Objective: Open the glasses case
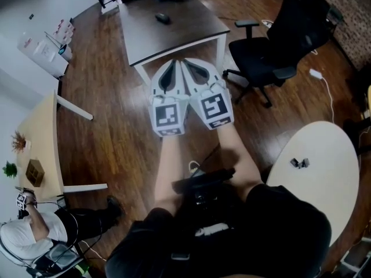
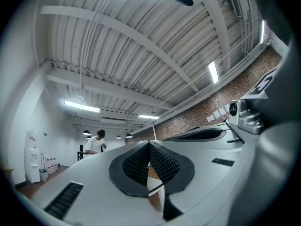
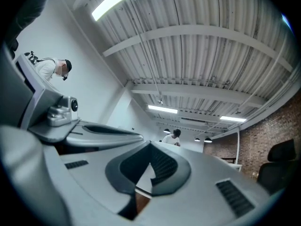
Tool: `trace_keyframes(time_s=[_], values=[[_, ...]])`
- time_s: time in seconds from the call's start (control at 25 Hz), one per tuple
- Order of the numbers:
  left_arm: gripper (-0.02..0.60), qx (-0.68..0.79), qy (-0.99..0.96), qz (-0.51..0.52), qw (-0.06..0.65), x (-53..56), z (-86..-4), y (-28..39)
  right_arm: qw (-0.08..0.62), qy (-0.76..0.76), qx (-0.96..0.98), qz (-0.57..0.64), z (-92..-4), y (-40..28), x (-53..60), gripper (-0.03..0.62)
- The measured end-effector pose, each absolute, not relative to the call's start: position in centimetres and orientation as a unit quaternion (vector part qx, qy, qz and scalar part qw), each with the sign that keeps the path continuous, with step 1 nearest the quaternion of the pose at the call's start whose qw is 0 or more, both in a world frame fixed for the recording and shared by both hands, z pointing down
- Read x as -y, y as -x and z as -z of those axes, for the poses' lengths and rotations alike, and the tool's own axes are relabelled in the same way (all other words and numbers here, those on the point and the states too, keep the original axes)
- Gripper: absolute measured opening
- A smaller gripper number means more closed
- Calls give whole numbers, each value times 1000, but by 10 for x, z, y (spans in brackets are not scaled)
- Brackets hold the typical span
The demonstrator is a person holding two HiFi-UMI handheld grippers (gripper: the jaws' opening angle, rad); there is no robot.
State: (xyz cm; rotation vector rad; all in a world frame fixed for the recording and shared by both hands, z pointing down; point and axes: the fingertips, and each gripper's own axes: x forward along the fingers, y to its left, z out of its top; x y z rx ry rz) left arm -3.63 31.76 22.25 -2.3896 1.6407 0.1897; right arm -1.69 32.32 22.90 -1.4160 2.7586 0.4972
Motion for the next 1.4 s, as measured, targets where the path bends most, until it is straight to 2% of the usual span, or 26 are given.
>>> trace_keyframes(time_s=[0.52, 1.4], values=[[-2, -563, 816, -73, 109, -248, -220, 94, -13, 449, -878, -165, -226, 74, -253, 3], [-2, -567, 813, -63, 116, -90, -217, 68, 3, 445, -881, -159, -219, 49, -97, 2]])
